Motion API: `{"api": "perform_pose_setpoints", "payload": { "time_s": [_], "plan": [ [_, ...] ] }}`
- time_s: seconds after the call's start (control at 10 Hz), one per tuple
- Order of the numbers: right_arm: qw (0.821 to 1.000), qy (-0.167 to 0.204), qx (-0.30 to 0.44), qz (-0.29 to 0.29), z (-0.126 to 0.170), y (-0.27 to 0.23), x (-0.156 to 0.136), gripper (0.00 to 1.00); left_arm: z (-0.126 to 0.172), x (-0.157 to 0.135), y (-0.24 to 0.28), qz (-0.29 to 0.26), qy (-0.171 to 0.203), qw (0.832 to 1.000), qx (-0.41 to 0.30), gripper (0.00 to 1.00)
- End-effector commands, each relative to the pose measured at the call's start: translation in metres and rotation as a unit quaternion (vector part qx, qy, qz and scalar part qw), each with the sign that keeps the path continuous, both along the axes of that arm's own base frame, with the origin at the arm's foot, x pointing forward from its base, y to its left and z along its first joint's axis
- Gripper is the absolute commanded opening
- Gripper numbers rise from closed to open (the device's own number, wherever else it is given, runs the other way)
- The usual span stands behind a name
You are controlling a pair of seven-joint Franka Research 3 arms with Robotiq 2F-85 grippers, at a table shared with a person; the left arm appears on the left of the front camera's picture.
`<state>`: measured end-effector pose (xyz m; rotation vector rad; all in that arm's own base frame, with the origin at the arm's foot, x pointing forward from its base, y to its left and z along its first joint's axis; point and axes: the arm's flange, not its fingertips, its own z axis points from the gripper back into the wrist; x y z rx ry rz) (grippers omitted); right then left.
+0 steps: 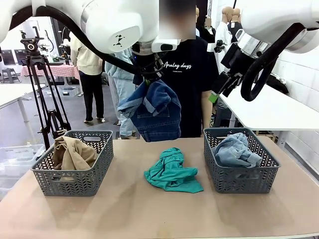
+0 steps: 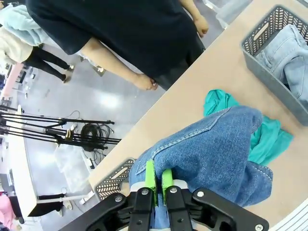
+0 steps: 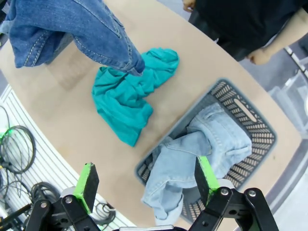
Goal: Sort the tops and bottoms.
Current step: Sort the clothes according to human instructions.
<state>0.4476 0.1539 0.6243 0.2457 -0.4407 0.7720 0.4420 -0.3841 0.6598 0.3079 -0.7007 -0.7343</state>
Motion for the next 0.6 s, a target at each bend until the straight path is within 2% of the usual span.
{"api": "perform_pose_setpoints", "payload": {
  "time_s": [0.0, 0.5],
  "plan": [
    [1.0, -0.002, -0.001, -0.001, -0.0017, 0.0009, 0.0004, 1.0, 0.0061, -0.0013, 0.0035, -0.01, -0.011, 1.0, 0.002, 0.0],
    [1.0, -0.002, -0.001, -0.001, -0.0017, 0.0009, 0.0004, 1.0, 0.0061, -0.0013, 0.0035, -0.01, -0.011, 1.0, 0.002, 0.0]
  ]
}}
